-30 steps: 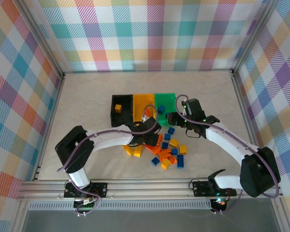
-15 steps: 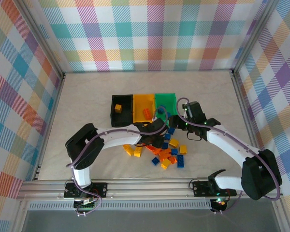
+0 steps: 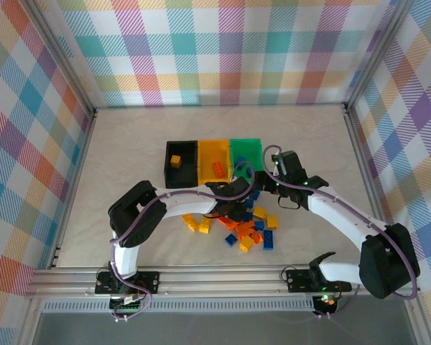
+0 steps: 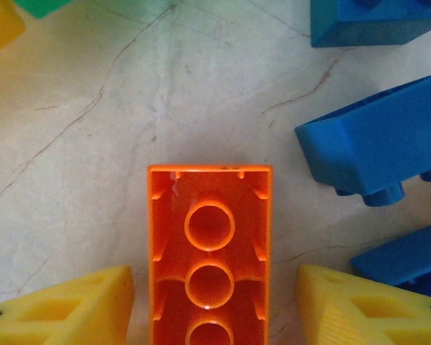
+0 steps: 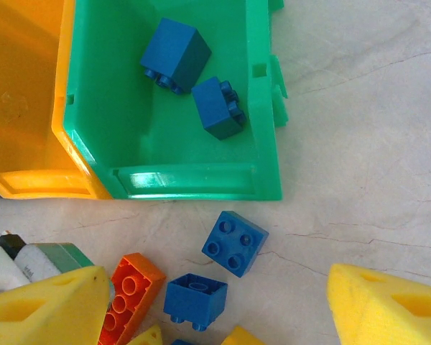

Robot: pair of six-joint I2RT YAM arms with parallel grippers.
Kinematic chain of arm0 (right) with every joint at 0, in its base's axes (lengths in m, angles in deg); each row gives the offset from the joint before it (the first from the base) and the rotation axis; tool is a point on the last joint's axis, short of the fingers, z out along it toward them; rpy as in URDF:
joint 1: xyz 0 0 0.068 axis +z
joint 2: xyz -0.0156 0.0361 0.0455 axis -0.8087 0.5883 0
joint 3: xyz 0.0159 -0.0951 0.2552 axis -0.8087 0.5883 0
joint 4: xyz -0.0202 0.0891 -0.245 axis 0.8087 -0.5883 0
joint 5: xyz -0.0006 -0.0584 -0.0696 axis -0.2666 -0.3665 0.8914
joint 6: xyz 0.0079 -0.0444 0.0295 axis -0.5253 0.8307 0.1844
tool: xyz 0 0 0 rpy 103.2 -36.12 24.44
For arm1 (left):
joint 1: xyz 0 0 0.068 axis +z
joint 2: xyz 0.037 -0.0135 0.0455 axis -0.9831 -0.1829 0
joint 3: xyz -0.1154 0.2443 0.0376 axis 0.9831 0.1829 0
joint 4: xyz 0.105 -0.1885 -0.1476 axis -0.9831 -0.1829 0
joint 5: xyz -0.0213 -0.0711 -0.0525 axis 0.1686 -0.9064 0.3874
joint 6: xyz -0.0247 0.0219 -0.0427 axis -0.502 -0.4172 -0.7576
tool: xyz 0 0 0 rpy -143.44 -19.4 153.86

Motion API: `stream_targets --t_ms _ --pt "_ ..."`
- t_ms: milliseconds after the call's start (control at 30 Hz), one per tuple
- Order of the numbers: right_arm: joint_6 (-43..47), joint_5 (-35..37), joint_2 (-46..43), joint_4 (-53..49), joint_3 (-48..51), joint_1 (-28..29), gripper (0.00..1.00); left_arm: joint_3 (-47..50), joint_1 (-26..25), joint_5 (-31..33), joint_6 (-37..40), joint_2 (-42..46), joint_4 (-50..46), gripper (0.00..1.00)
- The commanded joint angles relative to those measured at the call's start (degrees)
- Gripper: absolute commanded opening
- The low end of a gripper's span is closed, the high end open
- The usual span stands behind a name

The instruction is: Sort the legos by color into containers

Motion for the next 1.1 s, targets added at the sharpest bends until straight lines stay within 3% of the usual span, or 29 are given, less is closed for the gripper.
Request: stream_targets --t_ms 0,200,433,600,767,1067 --pt "-0.16 0.22 -0.82 -0.09 0.70 -0.53 0.80 -1.72 -0.59 1.52 0.39 -0.99 -2.01 0.58" --pt "-0.42 0.40 -0.90 0.29 1.08 -0.53 0.80 -1.65 -0.65 1.55 0.24 0.01 -0.89 0.34" --pt "-0.60 0.36 -1.51 0.08 1.07 -0.70 0.80 1.42 0.04 4.17 -2.79 12.05 -0.26 0.30" --pt "-0.86 0.12 -2.02 0.53 1.71 -0.70 0.80 -1.16 6.18 5.55 -4.61 18.14 -4.85 0.31" --pt "-1.47 -0.30 -2.00 0.62 2.07 -0.70 0.80 -8.91 13.66 4.68 -4.36 12.63 -7.85 0.31" --pt "-1.48 -0.74 -3.40 -1.10 2.30 -0.66 0.80 -23.43 18.62 6.11 -4.87 -1.47 -12.67 0.33"
